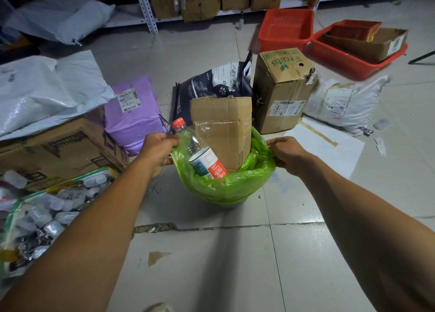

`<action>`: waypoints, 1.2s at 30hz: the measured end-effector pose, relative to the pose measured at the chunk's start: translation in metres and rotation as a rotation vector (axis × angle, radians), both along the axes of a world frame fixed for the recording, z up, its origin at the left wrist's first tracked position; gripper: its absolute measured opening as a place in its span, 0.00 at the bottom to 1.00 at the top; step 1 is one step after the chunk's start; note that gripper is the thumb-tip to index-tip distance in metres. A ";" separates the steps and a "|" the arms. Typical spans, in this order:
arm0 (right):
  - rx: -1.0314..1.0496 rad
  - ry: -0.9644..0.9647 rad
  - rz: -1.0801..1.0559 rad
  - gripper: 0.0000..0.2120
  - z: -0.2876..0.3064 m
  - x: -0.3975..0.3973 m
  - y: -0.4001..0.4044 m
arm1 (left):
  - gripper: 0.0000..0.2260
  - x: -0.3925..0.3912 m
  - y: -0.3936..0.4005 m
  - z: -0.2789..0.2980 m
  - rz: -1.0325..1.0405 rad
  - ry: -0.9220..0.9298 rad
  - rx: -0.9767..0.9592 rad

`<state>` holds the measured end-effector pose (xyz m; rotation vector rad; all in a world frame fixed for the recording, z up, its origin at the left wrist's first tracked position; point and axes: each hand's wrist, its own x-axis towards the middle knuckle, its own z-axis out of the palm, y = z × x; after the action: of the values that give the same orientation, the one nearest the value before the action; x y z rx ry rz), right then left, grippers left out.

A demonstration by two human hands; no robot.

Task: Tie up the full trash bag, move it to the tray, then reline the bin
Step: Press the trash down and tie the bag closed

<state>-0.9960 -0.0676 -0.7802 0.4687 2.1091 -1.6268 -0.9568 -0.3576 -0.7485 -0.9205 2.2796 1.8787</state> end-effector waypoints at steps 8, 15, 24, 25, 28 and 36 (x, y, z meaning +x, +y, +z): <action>0.196 -0.071 -0.045 0.05 -0.007 -0.005 0.004 | 0.11 0.004 -0.005 0.002 -0.123 -0.027 0.050; 0.176 -0.166 0.101 0.07 -0.009 -0.001 0.008 | 0.13 0.000 -0.008 0.003 -0.137 -0.017 0.043; 0.028 -0.027 -0.078 0.04 -0.008 -0.006 0.012 | 0.14 -0.002 -0.008 0.006 -0.084 0.047 0.019; -0.024 -0.010 -0.125 0.04 -0.006 -0.007 0.013 | 0.14 -0.002 -0.009 0.006 -0.074 0.049 0.020; -0.169 0.022 -0.218 0.08 0.002 -0.007 0.012 | 0.13 -0.002 -0.008 0.008 -0.054 0.054 0.036; -0.069 -0.086 -0.139 0.12 0.017 -0.001 0.024 | 0.03 0.008 -0.008 0.015 -0.209 -0.255 -0.012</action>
<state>-0.9968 -0.0441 -0.7637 0.6628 1.9895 -1.7177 -0.9486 -0.3660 -0.7337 -0.8316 2.1436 1.5674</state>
